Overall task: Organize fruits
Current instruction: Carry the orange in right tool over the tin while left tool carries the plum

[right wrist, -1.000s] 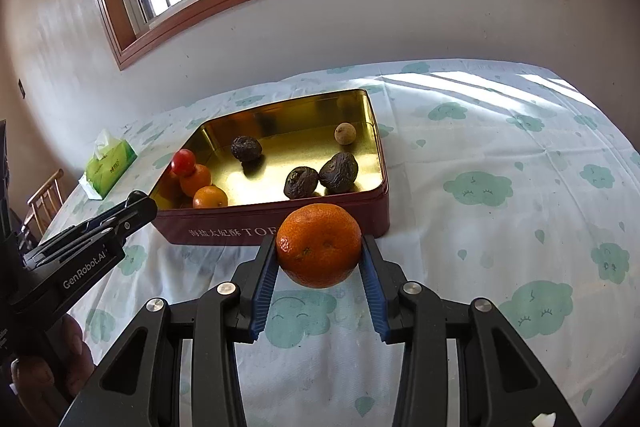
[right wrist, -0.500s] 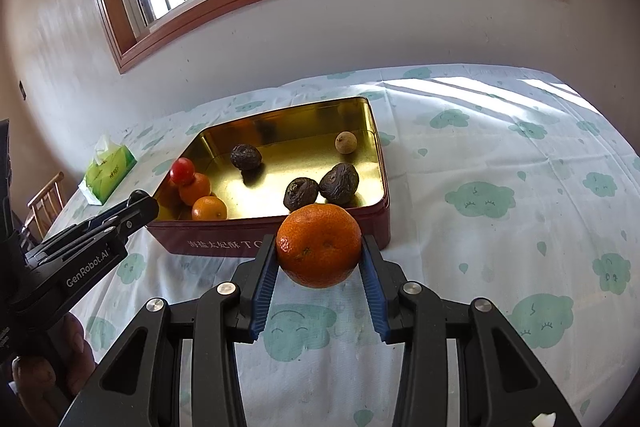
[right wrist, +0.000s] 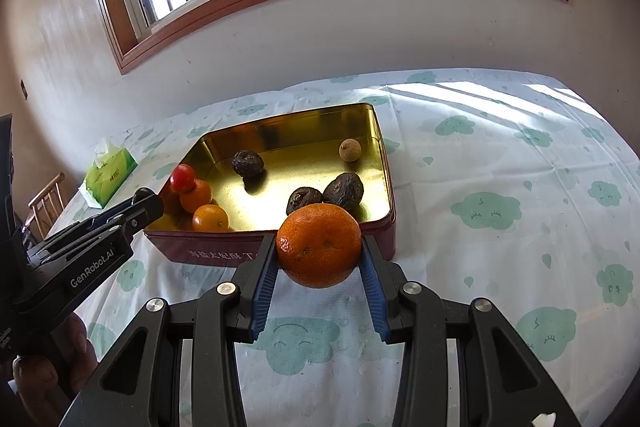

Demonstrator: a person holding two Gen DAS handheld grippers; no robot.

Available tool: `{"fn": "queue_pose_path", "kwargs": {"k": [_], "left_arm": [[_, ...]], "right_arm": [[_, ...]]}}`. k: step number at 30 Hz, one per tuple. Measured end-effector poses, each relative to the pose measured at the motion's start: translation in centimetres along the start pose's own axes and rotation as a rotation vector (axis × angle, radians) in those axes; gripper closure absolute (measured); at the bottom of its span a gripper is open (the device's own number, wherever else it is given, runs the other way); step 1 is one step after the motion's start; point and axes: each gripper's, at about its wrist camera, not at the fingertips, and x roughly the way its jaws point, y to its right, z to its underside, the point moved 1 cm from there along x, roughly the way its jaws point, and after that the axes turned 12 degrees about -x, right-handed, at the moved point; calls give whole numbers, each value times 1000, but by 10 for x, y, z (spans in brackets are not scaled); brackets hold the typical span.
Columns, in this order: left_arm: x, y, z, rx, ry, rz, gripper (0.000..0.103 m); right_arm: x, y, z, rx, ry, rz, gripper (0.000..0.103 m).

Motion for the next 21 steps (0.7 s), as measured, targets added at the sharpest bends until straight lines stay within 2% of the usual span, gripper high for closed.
{"fn": "queue_pose_path", "kwargs": {"k": [21], "left_arm": [[11, 1, -15, 4, 11, -2, 77]], "right_arm": [[9, -2, -18, -17, 17, -4, 65]]}}
